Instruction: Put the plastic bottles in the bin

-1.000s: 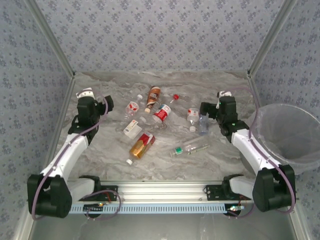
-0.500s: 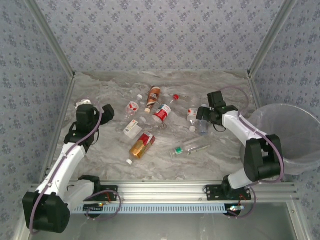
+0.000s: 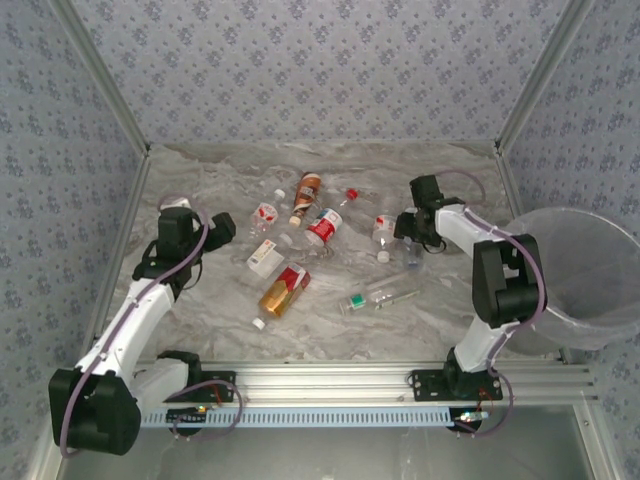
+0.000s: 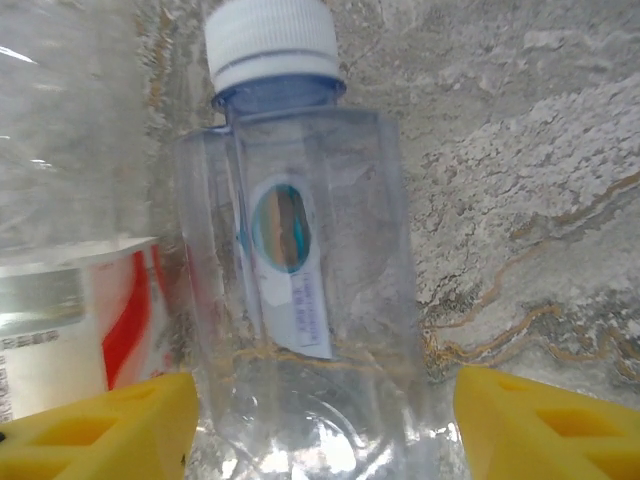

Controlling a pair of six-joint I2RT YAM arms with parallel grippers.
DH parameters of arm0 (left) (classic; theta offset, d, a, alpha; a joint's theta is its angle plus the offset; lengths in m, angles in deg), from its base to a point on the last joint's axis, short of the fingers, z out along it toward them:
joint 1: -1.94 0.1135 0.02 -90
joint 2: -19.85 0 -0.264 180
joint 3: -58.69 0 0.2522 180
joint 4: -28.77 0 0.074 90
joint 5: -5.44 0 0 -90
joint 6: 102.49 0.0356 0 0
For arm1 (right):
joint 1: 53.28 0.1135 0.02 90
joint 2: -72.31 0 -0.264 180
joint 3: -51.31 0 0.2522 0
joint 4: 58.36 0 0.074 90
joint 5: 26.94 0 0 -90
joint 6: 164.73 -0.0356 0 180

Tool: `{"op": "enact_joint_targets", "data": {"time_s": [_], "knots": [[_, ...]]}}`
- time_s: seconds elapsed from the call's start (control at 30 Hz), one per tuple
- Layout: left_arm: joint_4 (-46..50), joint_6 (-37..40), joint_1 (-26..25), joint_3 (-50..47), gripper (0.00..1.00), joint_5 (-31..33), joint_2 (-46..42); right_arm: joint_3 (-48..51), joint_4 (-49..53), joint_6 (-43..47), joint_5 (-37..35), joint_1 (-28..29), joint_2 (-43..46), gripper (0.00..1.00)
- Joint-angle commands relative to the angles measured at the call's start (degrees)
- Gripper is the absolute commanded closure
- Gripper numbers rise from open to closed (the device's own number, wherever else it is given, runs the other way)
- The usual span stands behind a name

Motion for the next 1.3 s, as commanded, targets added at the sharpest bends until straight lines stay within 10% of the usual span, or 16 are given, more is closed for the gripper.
{"op": "enact_joint_targets", "data": {"time_s": [0.0,0.3,0.73,1.27], "knots": [[0.1,1.2,0.0,2.3,0.00,-1.9,0.3,-1.9,-0.1,0.5,2.2,-0.4,-2.6,0.30],[-0.9,1.1,0.0,2.2,0.01,-4.4,0.4,-1.5,-2.8,-0.2,-0.4,-0.6,-3.7,0.42],[-9.1,0.6,-0.6,0.7,0.01,-14.1,1.8,8.1,-9.8,4.5,-6.4,1.8,23.4,0.51],[-12.7,0.1,-3.0,1.9,0.01,-14.7,6.3,-9.5,9.3,19.6,-20.5,1.9,47.5,0.49]]}}
